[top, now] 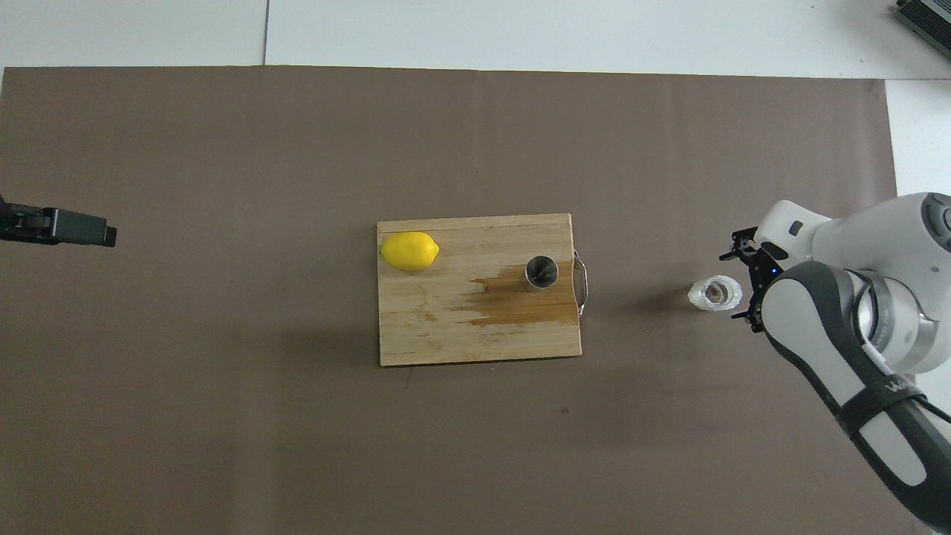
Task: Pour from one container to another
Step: 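Close the right gripper around the clear glass cup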
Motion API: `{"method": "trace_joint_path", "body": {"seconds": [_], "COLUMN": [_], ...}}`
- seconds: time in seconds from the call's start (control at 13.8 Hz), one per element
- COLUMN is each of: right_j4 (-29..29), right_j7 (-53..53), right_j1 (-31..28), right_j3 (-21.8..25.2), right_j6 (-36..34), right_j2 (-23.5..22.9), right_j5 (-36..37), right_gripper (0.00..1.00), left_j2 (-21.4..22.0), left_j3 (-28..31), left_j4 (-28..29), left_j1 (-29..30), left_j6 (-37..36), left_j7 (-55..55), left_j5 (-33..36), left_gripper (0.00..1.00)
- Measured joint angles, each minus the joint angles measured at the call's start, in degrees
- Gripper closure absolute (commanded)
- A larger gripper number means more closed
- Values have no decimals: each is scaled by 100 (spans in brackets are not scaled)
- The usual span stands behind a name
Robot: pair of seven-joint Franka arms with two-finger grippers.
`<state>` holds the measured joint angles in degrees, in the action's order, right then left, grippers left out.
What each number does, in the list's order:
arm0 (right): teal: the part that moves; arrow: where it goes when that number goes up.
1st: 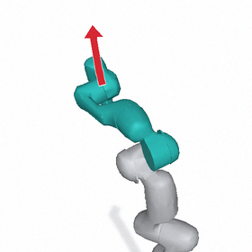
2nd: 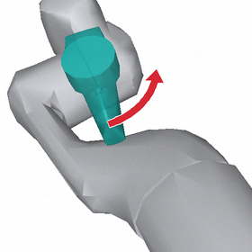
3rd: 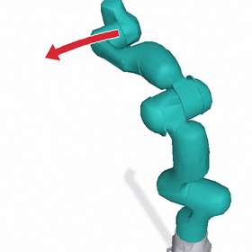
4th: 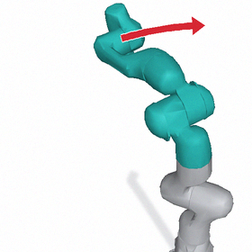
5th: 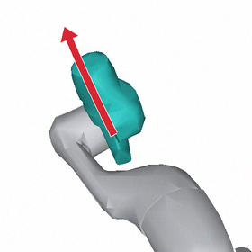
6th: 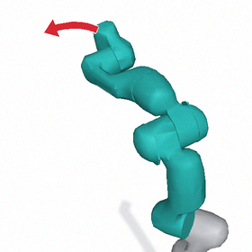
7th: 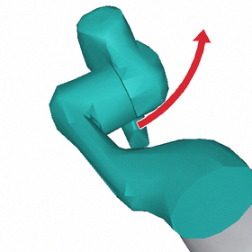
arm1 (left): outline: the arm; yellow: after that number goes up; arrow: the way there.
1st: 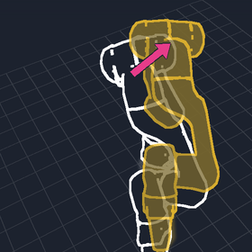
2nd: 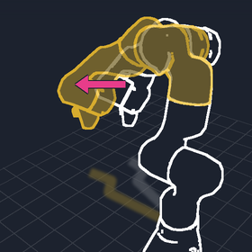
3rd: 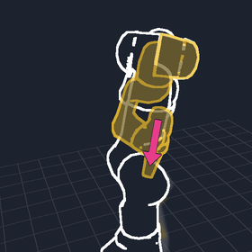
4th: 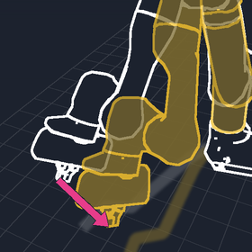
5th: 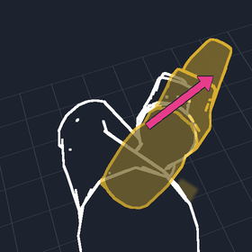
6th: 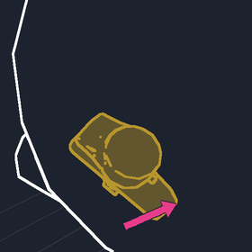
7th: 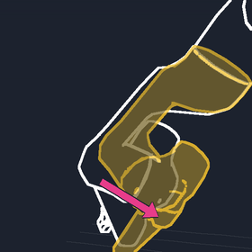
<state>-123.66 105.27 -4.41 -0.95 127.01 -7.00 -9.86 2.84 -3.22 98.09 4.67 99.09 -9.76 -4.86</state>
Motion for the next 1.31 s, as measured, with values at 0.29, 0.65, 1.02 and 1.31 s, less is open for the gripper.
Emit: {"method": "trace_joint_path", "body": {"seconds": [0.29, 0.65, 1.02, 1.31], "right_j4": [-225, -293, -304, -301], "right_j7": [103, 469, 735, 737], "right_j1": [-24, -98, -223, -222], "right_j3": [0, 0, -2, -4], "right_j6": [411, 476, 484, 466], "right_j2": [-198, -273, -365, -363], "right_j5": [-123, -580, -906, -1345], "right_gripper": [0, 0, 89, 100], "left_j2": [30, 25, 66, 80], "left_j3": [-172, -591, -678, -677], "left_j4": [-532, -457, -372, -372], "left_j1": [-2, 8, 8, 11], "left_j6": [-576, -692, -735, -742], "left_j7": [2, 30, 79, 578], "left_j5": [0, 189, 213, 213], "left_gripper": [0, 0, 0, 0]}}
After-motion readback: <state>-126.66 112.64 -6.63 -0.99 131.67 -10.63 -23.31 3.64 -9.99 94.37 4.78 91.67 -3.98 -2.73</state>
